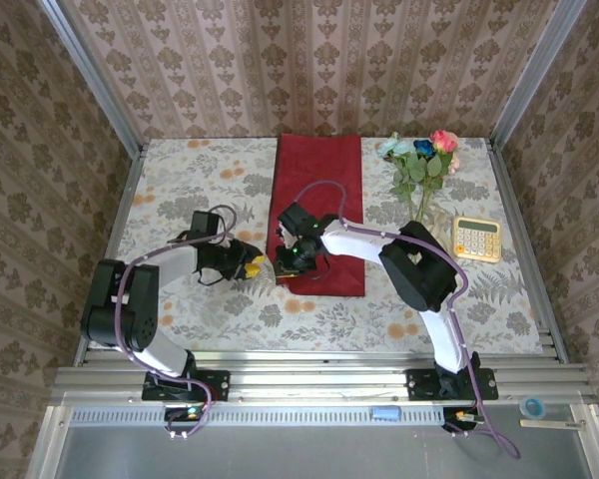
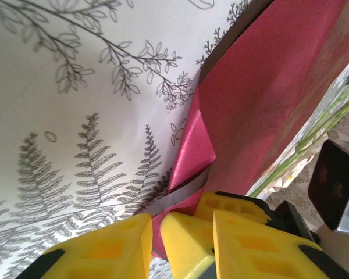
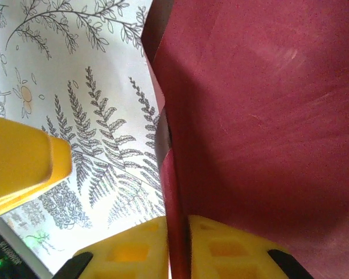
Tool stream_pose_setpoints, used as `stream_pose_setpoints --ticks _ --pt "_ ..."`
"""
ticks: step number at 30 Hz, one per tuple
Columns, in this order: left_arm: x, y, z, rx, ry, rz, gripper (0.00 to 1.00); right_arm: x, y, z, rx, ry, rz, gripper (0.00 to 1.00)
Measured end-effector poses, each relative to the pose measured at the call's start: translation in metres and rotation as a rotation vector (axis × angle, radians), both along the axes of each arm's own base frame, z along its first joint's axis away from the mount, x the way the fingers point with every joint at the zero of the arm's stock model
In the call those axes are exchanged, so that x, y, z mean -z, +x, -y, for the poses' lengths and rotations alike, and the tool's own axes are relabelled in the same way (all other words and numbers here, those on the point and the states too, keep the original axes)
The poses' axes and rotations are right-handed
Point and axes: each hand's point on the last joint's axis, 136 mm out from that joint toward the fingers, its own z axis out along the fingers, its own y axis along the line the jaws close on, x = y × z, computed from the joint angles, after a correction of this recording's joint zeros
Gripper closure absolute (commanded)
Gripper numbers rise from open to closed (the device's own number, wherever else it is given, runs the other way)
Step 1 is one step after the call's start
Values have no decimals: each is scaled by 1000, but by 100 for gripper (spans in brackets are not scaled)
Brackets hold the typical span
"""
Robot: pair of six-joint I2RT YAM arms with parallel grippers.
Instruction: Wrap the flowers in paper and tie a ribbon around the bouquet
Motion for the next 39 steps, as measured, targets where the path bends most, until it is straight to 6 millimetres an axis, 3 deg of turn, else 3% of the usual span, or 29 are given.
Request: stream_pose_setpoints --ticks 7,10,17,21,30,34,39 --pt "16 13 8 -38 -26 -24 59 -6 -3 -10 -10 83 -35 81" --pt "20 17 9 -55 -32 -34 72 -8 -3 -12 -12 101 -36 81" --pt "22 21 10 -72 -39 -40 87 -3 -7 -7 -4 100 -65 80" --pt "22 23 9 -80 -39 -35 100 -4 -6 -5 4 107 -74 78" --pt "28 23 9 -82 -31 -44 100 -13 -2 -2 10 132 -66 79" --pt "29 23 8 -84 -22 -46 100 -15 -1 -2 12 136 -63 86" --pt "32 20 6 -80 -6 -53 100 -16 -1 -1 17 136 -64 88"
